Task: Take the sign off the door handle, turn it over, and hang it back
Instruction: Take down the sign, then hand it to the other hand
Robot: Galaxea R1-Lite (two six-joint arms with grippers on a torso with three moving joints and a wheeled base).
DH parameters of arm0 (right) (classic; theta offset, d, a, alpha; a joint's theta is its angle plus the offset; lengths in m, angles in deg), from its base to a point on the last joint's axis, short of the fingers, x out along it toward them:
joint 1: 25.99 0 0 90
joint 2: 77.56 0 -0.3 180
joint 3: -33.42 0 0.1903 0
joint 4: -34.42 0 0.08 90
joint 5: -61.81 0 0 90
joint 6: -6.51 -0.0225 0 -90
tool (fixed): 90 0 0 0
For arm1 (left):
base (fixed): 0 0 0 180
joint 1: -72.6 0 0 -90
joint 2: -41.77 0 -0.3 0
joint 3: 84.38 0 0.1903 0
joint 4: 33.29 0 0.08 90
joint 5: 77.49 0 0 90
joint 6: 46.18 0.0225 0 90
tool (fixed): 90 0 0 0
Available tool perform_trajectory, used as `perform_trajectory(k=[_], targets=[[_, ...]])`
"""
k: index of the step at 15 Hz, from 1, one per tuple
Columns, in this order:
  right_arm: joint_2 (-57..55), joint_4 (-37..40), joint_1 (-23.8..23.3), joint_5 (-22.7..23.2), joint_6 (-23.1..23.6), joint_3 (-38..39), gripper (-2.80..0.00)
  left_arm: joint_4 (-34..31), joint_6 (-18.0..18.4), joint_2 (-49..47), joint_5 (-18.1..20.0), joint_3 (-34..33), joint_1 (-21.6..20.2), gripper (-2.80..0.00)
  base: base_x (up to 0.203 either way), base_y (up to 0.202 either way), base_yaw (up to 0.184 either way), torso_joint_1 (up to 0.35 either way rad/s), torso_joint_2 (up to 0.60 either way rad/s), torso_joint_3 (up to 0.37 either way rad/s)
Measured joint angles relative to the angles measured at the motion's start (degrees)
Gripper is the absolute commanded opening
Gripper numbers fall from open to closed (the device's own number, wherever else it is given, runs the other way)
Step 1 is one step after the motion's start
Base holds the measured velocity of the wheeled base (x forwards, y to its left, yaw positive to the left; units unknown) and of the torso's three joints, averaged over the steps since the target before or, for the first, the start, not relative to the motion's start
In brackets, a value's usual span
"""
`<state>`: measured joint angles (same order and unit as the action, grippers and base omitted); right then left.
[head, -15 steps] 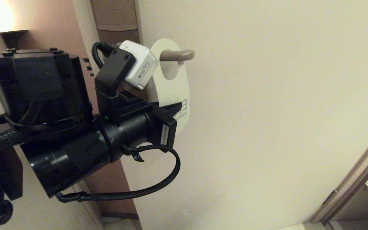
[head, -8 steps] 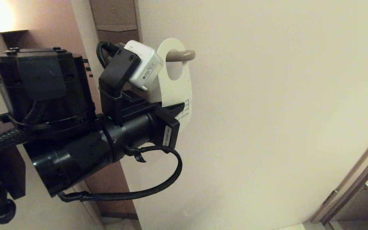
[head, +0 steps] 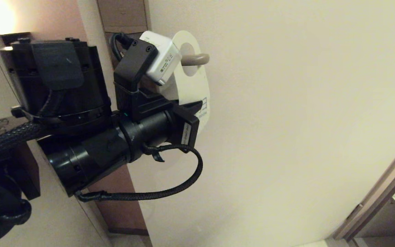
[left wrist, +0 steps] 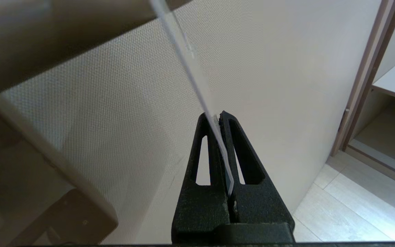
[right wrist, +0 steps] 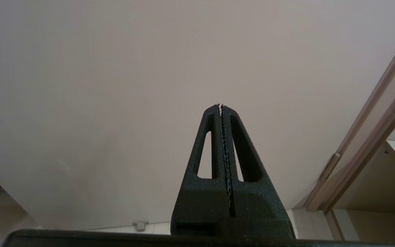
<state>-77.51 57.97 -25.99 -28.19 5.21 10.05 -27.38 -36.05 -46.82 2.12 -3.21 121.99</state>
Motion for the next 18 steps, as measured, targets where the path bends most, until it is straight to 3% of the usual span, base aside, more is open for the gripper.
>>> perform_trajectory(k=[13,18], targets=[[0.0,0.0,0.0,0.0,-0.02,0.0,-2.8,-0.09,2.32,-0.72,0.06,0.59,0.46,-2.8,0.0,0.0,0.0,0.0,0.0,0.0],[0.0,0.0,0.0,0.0,-0.02,0.0,-2.8,-0.02,1.18,-0.6,0.69,-0.27,4.14,-2.8,0.0,0.0,0.0,0.0,0.0,0.0]])
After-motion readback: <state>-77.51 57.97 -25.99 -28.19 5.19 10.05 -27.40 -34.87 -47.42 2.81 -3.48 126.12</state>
